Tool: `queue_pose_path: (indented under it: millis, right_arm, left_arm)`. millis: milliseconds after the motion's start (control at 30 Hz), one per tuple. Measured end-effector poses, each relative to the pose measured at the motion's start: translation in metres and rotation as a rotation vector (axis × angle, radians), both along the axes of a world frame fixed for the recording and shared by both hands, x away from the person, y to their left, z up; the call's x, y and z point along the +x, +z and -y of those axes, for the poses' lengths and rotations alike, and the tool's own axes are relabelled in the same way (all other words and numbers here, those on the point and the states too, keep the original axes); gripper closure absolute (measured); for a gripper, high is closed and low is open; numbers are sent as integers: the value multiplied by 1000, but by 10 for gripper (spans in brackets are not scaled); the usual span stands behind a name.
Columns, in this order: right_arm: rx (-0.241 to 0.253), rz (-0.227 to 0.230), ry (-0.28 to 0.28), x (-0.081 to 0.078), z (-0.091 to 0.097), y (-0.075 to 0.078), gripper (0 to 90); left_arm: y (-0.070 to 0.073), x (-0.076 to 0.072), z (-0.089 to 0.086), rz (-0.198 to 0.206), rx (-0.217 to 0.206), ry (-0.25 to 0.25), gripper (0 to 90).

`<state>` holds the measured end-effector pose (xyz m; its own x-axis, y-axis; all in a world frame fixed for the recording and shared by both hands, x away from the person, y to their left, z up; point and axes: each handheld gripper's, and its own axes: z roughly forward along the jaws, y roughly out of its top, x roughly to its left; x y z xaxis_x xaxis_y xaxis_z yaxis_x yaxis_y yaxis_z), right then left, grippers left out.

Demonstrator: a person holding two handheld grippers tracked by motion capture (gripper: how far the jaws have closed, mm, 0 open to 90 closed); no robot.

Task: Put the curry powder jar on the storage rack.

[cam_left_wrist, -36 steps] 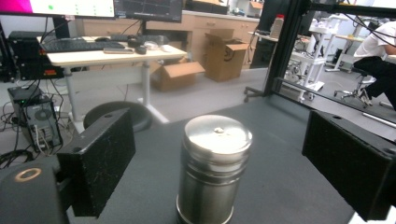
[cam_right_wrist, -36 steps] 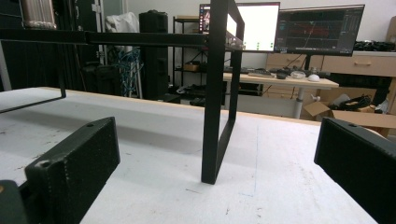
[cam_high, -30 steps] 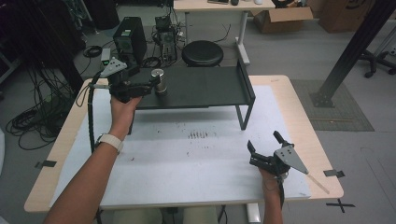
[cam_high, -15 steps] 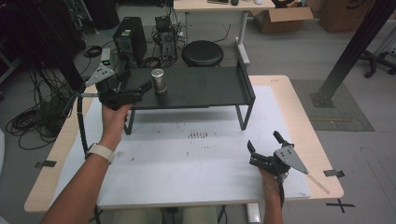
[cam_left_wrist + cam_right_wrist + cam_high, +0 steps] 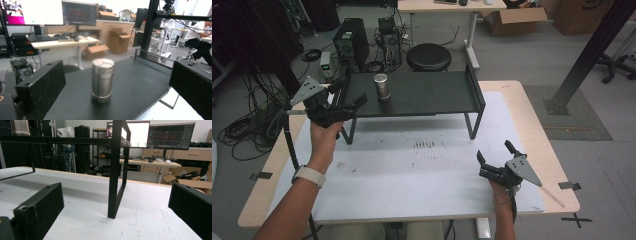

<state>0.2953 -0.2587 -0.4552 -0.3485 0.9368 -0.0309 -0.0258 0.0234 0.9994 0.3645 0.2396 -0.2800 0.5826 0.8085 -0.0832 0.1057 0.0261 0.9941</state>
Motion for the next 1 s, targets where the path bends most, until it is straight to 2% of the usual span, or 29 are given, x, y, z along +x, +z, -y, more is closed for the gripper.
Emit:
queue_pose_path:
  millis: [267, 367, 667, 1000]
  right_arm:
    - [0, -3, -1, 0, 0, 0, 0]
    - [1, -3, 0, 0, 0, 0, 0]
    - [-3, -2, 1, 0, 0, 0, 0]
    - [-6, 0, -1, 0, -1, 0, 0]
  left_arm:
    - [2, -13, -9, 33, 1, 1, 10]
    - [0, -21, -16, 60, 0, 5, 10]
    - [-6, -34, -27, 101, -9, 23, 7]
    - [-12, -44, -35, 120, -16, 27, 7]
